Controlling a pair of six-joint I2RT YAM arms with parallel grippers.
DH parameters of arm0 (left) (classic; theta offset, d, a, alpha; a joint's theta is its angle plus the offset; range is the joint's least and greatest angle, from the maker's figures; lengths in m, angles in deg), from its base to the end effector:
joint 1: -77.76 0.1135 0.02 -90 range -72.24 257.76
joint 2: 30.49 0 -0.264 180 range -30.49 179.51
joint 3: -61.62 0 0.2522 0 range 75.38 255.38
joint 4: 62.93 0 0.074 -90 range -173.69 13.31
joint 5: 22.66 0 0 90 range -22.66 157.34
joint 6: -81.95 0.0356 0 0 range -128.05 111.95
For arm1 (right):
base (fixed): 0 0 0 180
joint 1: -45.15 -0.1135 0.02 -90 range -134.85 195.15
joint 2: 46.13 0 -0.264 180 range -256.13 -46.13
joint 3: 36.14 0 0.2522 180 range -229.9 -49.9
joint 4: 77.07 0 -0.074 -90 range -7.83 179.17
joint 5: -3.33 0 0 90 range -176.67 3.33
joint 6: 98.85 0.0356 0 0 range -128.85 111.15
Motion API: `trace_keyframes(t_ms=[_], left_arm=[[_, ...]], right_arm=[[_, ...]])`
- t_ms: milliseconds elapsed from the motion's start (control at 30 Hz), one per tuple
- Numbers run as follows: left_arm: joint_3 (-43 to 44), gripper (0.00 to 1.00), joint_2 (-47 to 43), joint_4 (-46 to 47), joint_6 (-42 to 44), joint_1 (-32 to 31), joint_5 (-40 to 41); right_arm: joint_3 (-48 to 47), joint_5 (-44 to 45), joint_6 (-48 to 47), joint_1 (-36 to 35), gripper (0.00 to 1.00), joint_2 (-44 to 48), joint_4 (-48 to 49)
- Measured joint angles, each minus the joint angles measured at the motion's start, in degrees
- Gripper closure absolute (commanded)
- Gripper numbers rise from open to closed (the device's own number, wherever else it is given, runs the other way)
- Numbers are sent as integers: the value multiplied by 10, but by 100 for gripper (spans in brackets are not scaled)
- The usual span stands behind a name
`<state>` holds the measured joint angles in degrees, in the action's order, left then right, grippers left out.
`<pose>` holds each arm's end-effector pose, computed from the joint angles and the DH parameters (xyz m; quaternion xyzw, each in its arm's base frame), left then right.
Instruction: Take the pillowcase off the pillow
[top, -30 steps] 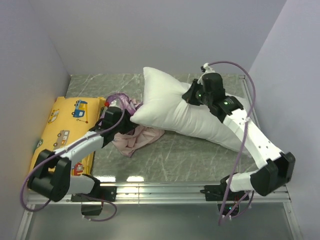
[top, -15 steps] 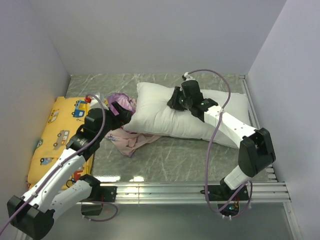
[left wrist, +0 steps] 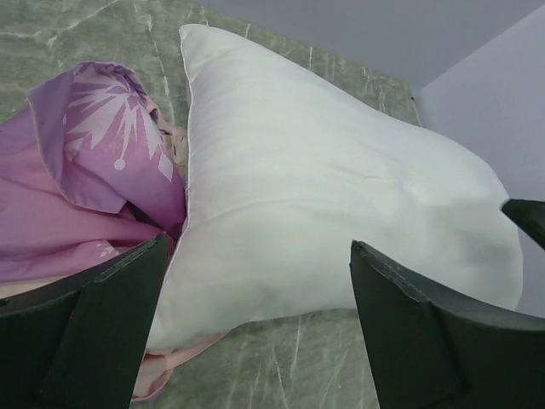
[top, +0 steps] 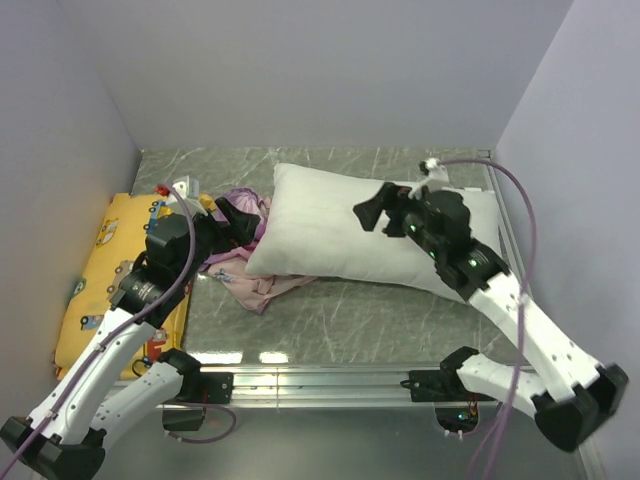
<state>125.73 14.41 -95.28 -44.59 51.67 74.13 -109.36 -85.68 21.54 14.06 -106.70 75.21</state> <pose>0.1614 -0.0743 0.3580 -0.1079 0.7754 -0.2829 0.5542 0.2077 0.1245 0.3702 0.0004 0.7937 0.3050 0.5263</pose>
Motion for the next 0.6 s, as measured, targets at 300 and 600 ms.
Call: trace_keyframes(t_ms=[300, 600], left_arm=[[-16, 6, -52, -10, 10, 0, -10], [-32, 5, -61, -10, 10, 0, -16]], right_arm=[[139, 32, -4, 1, 0, 161, -30], [156, 42, -14, 1, 0, 163, -47]])
